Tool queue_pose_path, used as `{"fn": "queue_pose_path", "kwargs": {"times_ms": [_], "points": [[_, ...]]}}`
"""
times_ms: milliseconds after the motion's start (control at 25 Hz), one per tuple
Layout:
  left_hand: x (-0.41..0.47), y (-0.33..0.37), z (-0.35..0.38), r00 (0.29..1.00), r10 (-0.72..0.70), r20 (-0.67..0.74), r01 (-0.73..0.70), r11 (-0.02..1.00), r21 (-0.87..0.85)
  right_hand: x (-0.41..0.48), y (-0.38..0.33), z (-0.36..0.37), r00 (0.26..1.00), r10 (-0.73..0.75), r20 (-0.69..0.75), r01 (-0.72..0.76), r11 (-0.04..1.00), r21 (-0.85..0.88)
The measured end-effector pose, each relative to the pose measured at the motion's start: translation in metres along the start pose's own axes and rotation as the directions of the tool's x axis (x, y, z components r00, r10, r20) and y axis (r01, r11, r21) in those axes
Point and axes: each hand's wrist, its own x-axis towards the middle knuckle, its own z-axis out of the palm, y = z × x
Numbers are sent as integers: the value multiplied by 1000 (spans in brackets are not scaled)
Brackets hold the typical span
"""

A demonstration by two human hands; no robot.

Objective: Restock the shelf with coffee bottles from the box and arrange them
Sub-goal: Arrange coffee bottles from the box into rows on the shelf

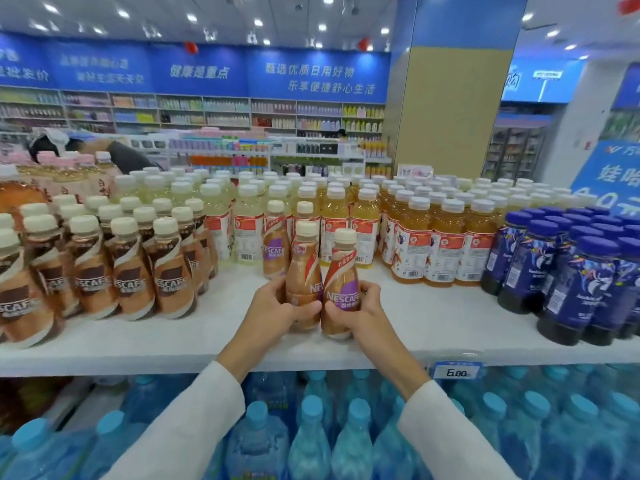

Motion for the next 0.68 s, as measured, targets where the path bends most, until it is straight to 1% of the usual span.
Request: {"fn": "queue_pose_path", "kwargs": {"times_ms": [240, 320, 440, 560, 640, 680], "points": [[0, -19, -3, 997, 74, -6, -73, 990, 122, 3, 7, -11, 995, 33, 90, -21, 992, -123], [-2, -18, -5, 996, 86, -11, -84, 983, 165, 1, 8, -15, 994, 31, 103, -17, 991, -133], [-2, -18, -6, 994, 106, -35, -97, 976, 197, 0, 11, -18, 998, -17, 53, 21, 996, -83], [1, -23, -12, 994, 105, -29, -96, 970, 225, -1, 13, -15, 997, -81, -8, 79, 993, -89], [4, -24, -20, 998, 65, 25, -69, 982, 178, -2, 16, -13, 993, -110, -39, 106, 989, -100], [5, -23, -25, 997, 34, 74, -45, 988, 146, -4, 16, -11, 992, -117, -48, 111, 987, -114]]}}
